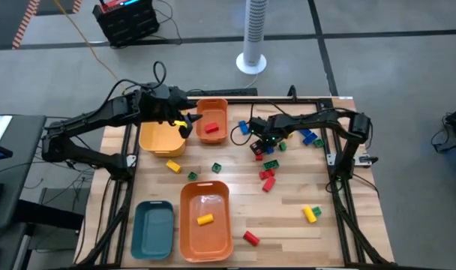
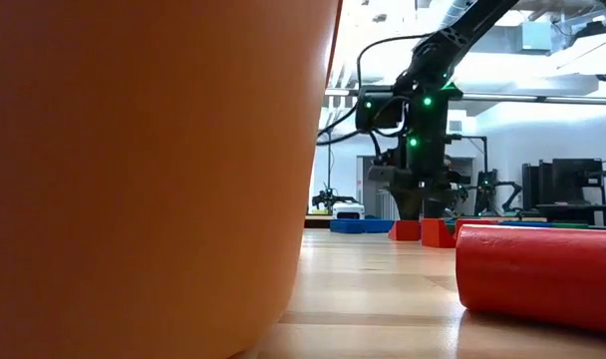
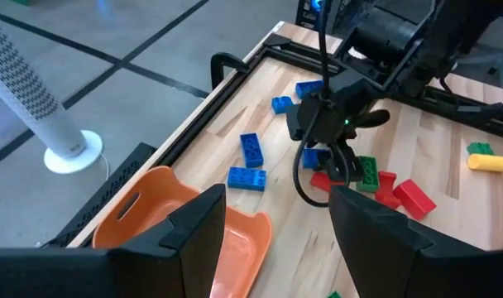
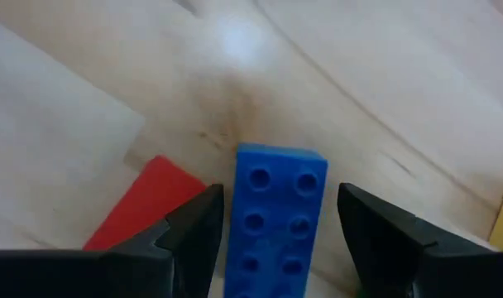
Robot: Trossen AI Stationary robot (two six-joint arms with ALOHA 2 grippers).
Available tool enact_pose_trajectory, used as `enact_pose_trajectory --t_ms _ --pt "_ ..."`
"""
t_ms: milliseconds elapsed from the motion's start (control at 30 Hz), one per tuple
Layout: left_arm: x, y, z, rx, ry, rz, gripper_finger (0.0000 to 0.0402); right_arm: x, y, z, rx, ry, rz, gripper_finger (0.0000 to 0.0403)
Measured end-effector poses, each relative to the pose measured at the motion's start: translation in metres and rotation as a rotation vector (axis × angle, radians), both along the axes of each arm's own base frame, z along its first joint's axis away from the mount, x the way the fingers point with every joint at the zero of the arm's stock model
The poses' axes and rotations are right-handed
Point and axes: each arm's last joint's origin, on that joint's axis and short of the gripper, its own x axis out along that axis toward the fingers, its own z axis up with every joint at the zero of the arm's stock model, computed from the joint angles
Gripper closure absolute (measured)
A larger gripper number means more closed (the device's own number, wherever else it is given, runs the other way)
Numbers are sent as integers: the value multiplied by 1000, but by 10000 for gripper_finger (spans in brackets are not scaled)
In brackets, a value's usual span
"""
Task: Sort blocks
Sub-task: Put the blue game piece into the yellow bin
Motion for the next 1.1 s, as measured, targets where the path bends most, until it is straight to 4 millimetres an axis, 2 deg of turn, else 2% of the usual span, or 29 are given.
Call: enact_pose_trajectory --t_ms 300,433,667,833,933,1100 --pt "0 0 0 6 1 -5 191 -2 -2 -2 -14 -1 26 156" --pt "0 0 0 10 4 -8 191 -3 -2 -3 -16 10 60 194" --pt "0 0 0 14 5 -10 191 -1 -3 -1 -24 -9 103 286" --pt "0 -1 0 2 2 -37 191 4 -5 5 -28 -22 170 301" --pt "1 -3 -1 -22 2 -131 191 5 -7 30 -59 -88 199 298" --pt "6 -4 -14 -34 26 -260 191 1 7 117 -269 -457 336 297"
